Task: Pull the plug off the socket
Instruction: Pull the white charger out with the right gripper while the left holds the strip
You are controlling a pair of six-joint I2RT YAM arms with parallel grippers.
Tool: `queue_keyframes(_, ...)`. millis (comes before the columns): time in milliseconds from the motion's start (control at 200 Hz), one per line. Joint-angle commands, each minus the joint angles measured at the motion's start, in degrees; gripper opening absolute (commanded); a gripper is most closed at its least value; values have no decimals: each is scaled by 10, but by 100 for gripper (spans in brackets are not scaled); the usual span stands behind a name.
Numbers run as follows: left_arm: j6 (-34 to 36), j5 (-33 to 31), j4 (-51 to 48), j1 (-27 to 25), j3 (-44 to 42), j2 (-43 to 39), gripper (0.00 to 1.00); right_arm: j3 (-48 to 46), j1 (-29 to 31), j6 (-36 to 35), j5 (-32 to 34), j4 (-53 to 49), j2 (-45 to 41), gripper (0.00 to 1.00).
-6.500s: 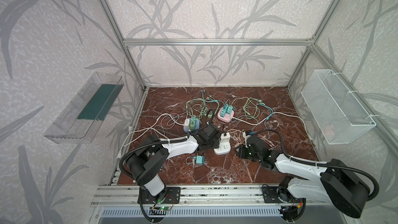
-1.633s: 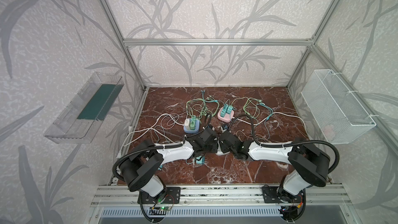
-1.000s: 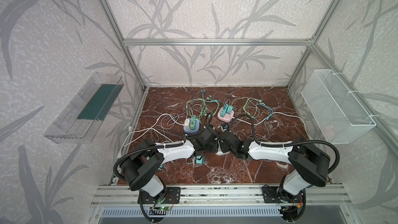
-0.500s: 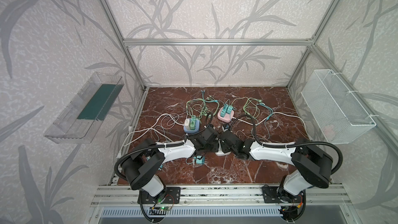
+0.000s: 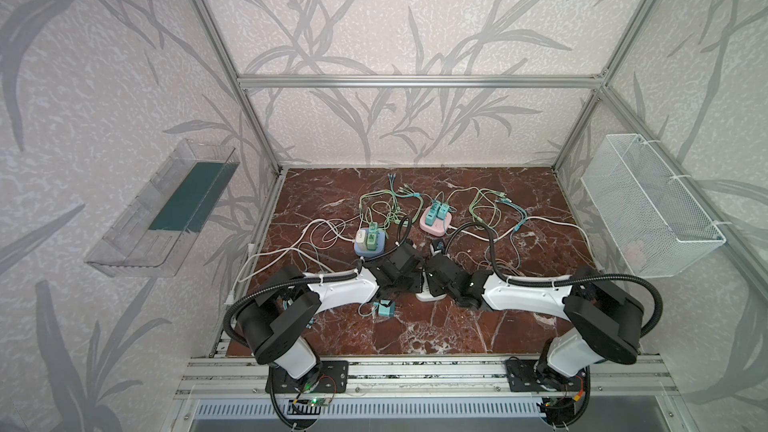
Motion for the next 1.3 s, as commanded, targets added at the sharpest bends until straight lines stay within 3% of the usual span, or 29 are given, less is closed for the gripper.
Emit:
queue_keyframes(0,8,0,-81,-2,-18,48,37,23,19,8,-4,42,-19,30)
queue_keyframes(535,11,1,-89,-2,-23,54,37,39,19,9,13,18,-53,29)
queue_keyframes(795,13,8,-82,-2,-19,57,36,0,3,80,-27,51,-44,29)
queue_keyframes(1300,16,5,-84,-2,-22,54,36,18,-3,35,8,1,-62,30)
